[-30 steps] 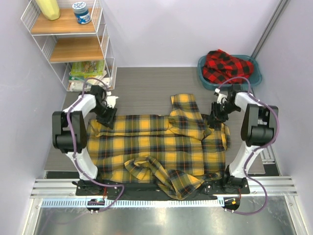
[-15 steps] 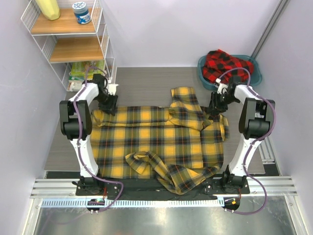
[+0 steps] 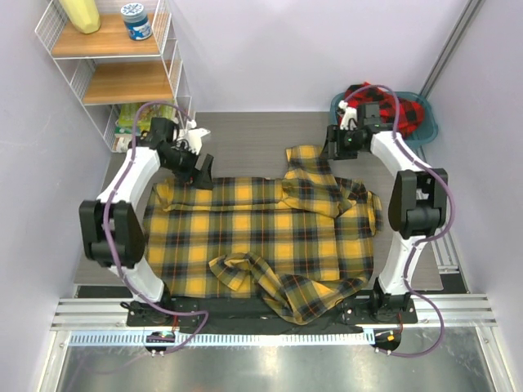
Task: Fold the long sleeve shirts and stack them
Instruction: Fold the shirt
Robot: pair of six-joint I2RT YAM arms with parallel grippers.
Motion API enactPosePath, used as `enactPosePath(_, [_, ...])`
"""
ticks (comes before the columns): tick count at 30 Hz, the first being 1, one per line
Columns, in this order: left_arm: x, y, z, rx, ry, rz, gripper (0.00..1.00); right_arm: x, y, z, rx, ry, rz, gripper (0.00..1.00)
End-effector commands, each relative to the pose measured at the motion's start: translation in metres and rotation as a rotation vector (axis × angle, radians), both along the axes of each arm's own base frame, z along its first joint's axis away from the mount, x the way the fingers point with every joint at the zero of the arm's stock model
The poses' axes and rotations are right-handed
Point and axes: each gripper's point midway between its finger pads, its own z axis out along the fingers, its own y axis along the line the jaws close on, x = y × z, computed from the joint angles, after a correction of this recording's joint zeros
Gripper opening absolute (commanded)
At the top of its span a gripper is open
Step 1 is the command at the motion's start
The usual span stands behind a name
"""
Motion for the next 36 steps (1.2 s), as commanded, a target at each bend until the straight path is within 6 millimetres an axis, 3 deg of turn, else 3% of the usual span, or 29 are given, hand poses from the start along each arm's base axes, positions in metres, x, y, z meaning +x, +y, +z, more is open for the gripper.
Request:
enactPosePath(1, [-0.011,-0.009,0.038,-0.053,-0.163,-0.063,0.98,0.046,0.006,-0.011,-0.047,-0.106,-0.121,0.62])
enactPosePath(2, [-0.014,-0.006,0.039,-0.039,-0.172,-0.057,1.0,0.05,0.007,-0.024,-0.062,-0.096,-0.125,0.62])
enactPosePath(6, [-0.019,0.001,0.069,-0.003,-0.288,-0.064,1.0,0.079,-0.002,-0.038,-0.145,-0.137,-0.18,0.66])
enactPosePath(10, [-0.023,0.007,0.1,0.012,-0.419,-0.005,1.0,0.092,-0.002,-0.055,-0.16,-0.129,-0.186,0.69])
enactPosePath(15, [-0.019,0.014,0.107,0.036,-0.477,0.044,1.0,0.092,0.013,-0.07,-0.1,-0.092,-0.14,0.67])
enactPosePath(19, [-0.019,0.022,0.102,0.074,-0.475,0.069,1.0,0.086,0.036,-0.063,0.001,-0.086,-0.064,0.5])
enactPosePath(21, [-0.025,0.027,0.09,0.114,-0.394,0.058,1.0,0.082,0.043,-0.057,0.038,-0.084,-0.033,0.23])
enactPosePath(22, [-0.023,0.03,0.101,0.121,-0.401,0.048,1.0,0.081,0.045,-0.052,0.048,-0.09,-0.021,0.13])
enactPosePath(23, [-0.028,0.023,0.103,0.076,-0.376,0.0,1.0,0.079,0.049,-0.031,0.068,-0.12,-0.006,0.01])
enactPosePath(24, [-0.034,0.022,0.098,0.052,-0.314,-0.013,1.0,0.077,0.052,-0.019,0.082,-0.143,0.014,0.01])
enactPosePath(25, [-0.03,0.022,0.112,0.025,-0.329,0.0,1.0,0.074,0.054,-0.001,0.095,-0.17,0.03,0.01])
enactPosePath(26, [-0.029,0.02,0.116,0.002,-0.324,0.012,1.0,0.068,0.061,0.036,0.134,-0.236,0.08,0.01])
enactPosePath(28, [-0.028,0.015,0.134,-0.033,-0.354,0.011,1.0,0.054,0.069,0.077,0.167,-0.292,0.142,0.01])
enactPosePath(29, [-0.033,0.005,0.144,-0.087,-0.369,-0.029,1.0,0.038,0.073,0.118,0.186,-0.36,0.191,0.01])
enactPosePath(30, [-0.039,-0.002,0.155,-0.123,-0.396,-0.068,1.0,0.023,0.081,0.138,0.22,-0.386,0.254,0.01])
enactPosePath(32, [-0.052,-0.013,0.177,-0.163,-0.485,-0.127,1.0,-0.007,0.092,0.16,0.242,-0.406,0.328,0.01])
enactPosePath(33, [-0.054,-0.018,0.186,-0.172,-0.54,-0.149,1.0,-0.03,0.097,0.186,0.24,-0.474,0.393,0.01])
enactPosePath(34, [-0.064,-0.027,0.197,-0.171,-0.595,-0.189,1.0,-0.047,0.107,0.196,0.238,-0.496,0.436,0.01])
enactPosePath(35, [-0.064,-0.032,0.207,-0.169,-0.655,-0.205,1.0,-0.064,0.109,0.189,0.23,-0.471,0.465,0.01])
enactPosePath(36, [-0.07,-0.043,0.207,-0.173,-0.667,-0.233,1.0,-0.083,0.111,0.206,0.206,-0.532,0.509,0.01])
